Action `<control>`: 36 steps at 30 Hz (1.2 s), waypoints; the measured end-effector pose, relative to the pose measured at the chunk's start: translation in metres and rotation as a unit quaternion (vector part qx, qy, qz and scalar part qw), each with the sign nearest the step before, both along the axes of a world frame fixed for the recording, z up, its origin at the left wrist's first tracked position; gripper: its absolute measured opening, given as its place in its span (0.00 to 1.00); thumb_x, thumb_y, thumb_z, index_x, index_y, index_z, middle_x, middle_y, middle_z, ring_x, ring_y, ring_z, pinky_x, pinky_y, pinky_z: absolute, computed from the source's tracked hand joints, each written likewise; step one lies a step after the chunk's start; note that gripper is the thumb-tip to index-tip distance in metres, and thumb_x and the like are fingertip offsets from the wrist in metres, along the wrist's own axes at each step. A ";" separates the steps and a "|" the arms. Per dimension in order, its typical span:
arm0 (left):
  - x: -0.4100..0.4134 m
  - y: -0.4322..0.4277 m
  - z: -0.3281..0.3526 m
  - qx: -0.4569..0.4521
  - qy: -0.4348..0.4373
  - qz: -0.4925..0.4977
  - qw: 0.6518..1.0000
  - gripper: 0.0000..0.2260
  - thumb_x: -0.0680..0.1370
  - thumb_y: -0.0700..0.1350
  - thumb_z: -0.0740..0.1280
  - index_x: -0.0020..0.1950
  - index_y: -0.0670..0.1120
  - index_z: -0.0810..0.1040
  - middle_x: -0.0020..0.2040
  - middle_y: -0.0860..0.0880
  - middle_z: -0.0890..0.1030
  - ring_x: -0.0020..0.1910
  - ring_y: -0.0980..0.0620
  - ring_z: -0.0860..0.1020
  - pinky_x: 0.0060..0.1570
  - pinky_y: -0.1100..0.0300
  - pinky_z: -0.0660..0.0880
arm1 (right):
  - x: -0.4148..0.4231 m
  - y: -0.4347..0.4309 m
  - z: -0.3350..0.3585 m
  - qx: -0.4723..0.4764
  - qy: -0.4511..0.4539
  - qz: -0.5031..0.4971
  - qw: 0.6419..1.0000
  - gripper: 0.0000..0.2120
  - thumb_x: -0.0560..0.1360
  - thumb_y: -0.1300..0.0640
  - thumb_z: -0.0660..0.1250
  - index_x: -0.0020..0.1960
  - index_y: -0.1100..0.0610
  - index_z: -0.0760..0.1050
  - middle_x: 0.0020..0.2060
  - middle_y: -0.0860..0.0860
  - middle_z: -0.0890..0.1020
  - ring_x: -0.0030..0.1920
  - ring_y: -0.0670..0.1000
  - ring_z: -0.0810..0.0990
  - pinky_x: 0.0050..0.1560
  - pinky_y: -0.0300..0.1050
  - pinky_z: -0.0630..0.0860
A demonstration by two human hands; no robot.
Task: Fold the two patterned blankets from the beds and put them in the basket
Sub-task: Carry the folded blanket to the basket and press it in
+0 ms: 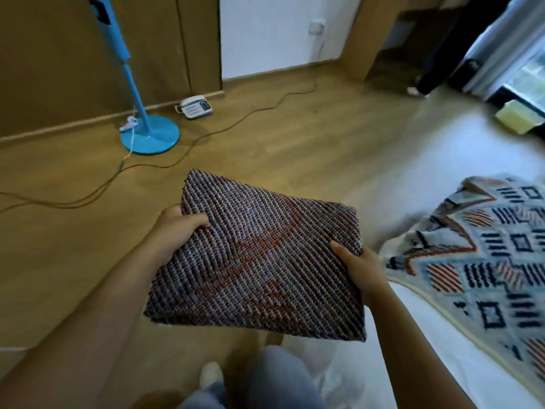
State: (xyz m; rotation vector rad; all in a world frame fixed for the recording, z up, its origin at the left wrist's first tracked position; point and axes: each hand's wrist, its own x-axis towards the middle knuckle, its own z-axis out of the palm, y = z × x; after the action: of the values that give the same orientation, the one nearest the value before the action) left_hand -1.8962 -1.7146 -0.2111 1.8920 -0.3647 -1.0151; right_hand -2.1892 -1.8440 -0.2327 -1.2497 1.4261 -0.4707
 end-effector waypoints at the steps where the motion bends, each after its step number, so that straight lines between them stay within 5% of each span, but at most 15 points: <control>1: 0.002 -0.028 0.001 -0.006 0.002 -0.021 1.000 0.05 0.70 0.41 0.68 0.41 0.51 0.76 0.43 0.50 0.81 0.41 0.48 0.79 0.35 0.60 0.72 | -0.003 -0.014 0.002 -0.003 -0.006 -0.025 1.000 0.18 0.70 0.50 0.72 0.56 0.57 0.77 0.48 0.54 0.82 0.48 0.55 0.81 0.55 0.52 0.77; 7: -0.009 -0.190 0.000 -0.019 0.009 -0.130 0.991 0.05 0.70 0.41 0.68 0.40 0.50 0.76 0.42 0.49 0.81 0.41 0.49 0.79 0.36 0.60 0.72 | -0.029 -0.116 0.003 -0.038 -0.019 -0.135 0.990 0.13 0.70 0.50 0.71 0.53 0.53 0.76 0.40 0.47 0.80 0.41 0.46 0.79 0.43 0.40 0.74; 10: -0.018 -0.270 0.001 -0.021 0.018 -0.156 0.987 0.06 0.70 0.40 0.69 0.44 0.49 0.76 0.44 0.49 0.80 0.43 0.48 0.79 0.39 0.59 0.73 | -0.040 -0.176 0.002 -0.037 -0.025 -0.169 0.985 0.15 0.71 0.51 0.71 0.54 0.57 0.77 0.44 0.52 0.82 0.45 0.52 0.81 0.49 0.46 0.77; 14: -0.030 -0.363 0.004 -0.018 0.030 -0.181 0.983 0.09 0.71 0.40 0.69 0.49 0.48 0.75 0.45 0.49 0.80 0.43 0.48 0.80 0.37 0.59 0.73 | -0.055 -0.254 0.000 -0.027 -0.028 -0.205 0.978 0.12 0.70 0.48 0.71 0.49 0.53 0.77 0.42 0.50 0.82 0.43 0.51 0.81 0.42 0.42 0.76; 20: -0.042 -0.507 0.000 -0.017 0.036 -0.218 0.975 0.06 0.70 0.41 0.69 0.43 0.50 0.75 0.43 0.50 0.81 0.41 0.50 0.80 0.35 0.60 0.73 | -0.071 -0.369 -0.001 -0.028 -0.009 -0.244 0.969 0.12 0.70 0.49 0.71 0.49 0.54 0.78 0.42 0.51 0.83 0.43 0.51 0.81 0.45 0.44 0.76; 24: -0.052 -0.609 -0.015 -0.016 0.042 -0.245 0.968 0.06 0.71 0.39 0.69 0.41 0.48 0.74 0.42 0.48 0.80 0.41 0.48 0.80 0.35 0.59 0.73 | -0.080 -0.453 -0.007 -0.027 0.001 -0.276 0.961 0.08 0.70 0.49 0.71 0.44 0.52 0.77 0.37 0.47 0.81 0.37 0.46 0.80 0.30 0.36 0.73; 29: -0.063 -0.743 -0.025 0.006 0.047 -0.283 0.958 0.14 0.71 0.41 0.69 0.54 0.44 0.72 0.48 0.45 0.79 0.45 0.45 0.79 0.44 0.54 0.75 | -0.081 -0.560 -0.009 -0.014 0.000 -0.320 0.947 0.11 0.70 0.48 0.71 0.49 0.51 0.75 0.37 0.41 0.79 0.36 0.42 0.78 0.30 0.33 0.71; 36: -0.108 -0.920 -0.024 0.023 0.042 -0.362 0.931 0.16 0.71 0.41 0.69 0.56 0.46 0.71 0.50 0.45 0.78 0.47 0.44 0.79 0.50 0.50 0.75 | -0.113 -0.682 -0.014 -0.005 -0.001 -0.407 0.913 0.21 0.70 0.47 0.70 0.60 0.55 0.75 0.42 0.45 0.78 0.40 0.41 0.75 0.36 0.36 0.69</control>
State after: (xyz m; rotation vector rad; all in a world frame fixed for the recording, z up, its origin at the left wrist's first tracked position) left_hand -2.0043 -2.6351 -0.2352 1.7683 -1.0452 -1.5853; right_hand -2.3023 -2.5265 -0.2469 -0.6006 1.9144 -1.0344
